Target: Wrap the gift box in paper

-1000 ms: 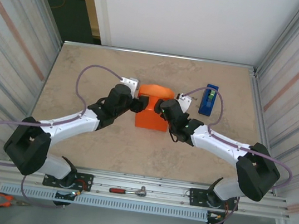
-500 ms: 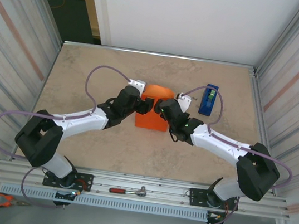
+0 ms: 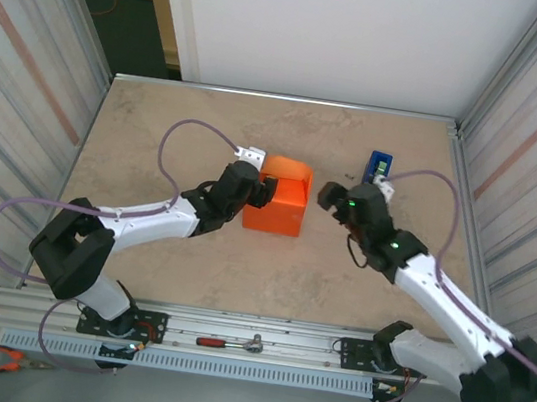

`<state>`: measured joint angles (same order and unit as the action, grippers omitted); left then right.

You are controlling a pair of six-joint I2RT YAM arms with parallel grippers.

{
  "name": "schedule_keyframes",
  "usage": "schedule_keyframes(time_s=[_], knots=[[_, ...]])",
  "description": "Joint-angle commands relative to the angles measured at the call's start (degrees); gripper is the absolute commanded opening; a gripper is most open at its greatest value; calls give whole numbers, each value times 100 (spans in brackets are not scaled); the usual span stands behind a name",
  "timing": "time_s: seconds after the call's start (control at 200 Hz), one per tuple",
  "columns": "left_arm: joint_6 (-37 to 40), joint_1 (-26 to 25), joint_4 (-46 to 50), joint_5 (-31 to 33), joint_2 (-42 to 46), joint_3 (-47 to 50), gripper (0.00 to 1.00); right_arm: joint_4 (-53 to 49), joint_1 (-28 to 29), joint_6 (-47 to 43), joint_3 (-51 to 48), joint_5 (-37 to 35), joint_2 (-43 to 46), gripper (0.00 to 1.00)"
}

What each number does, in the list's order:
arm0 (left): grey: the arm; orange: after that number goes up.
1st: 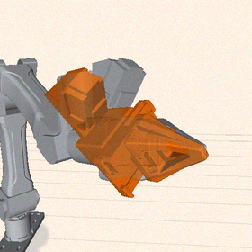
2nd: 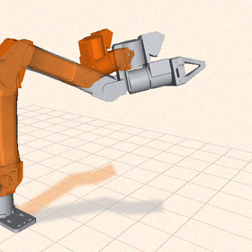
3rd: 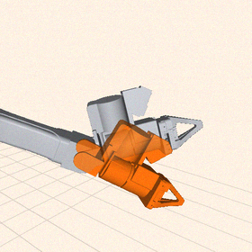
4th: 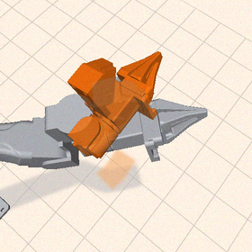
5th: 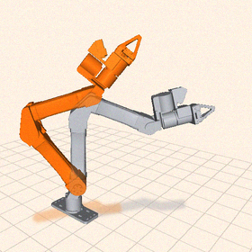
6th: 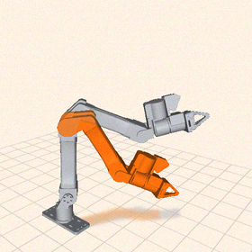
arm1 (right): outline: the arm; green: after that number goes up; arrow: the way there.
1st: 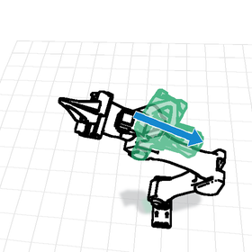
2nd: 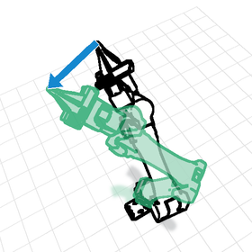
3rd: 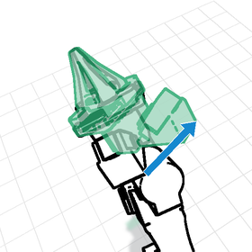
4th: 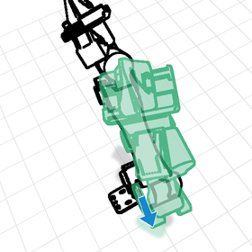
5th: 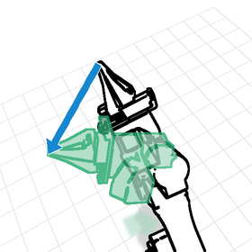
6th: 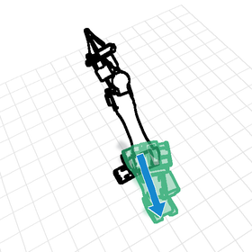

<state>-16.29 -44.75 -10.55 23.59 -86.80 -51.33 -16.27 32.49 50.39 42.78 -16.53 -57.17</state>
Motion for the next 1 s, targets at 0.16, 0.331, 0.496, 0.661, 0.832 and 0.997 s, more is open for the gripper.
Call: schedule_keyframes(time_s=[0.16,0.331,0.496,0.661,0.832,0.997], knots=[[198,-112,412,543,-259,-138,70,598,-1639,173,-515,3036,330,88],[285,-198,435,677,-337,-180,69,1363,-1680,399,-346,3779,-540,48],[332,-227,483,730,-355,-193,69,1901,-1534,577,-135,3879,-1171,2],[312,-230,492,758,-372,-171,68,2021,-1253,562,180,3698,-1647,0],[276,-245,523,780,-390,-149,68,2355,-1124,647,397,3711,-2161,0],[267,-253,526,788,-421,-144,67,2425,-1043,647,626,3682,-2460,0]])
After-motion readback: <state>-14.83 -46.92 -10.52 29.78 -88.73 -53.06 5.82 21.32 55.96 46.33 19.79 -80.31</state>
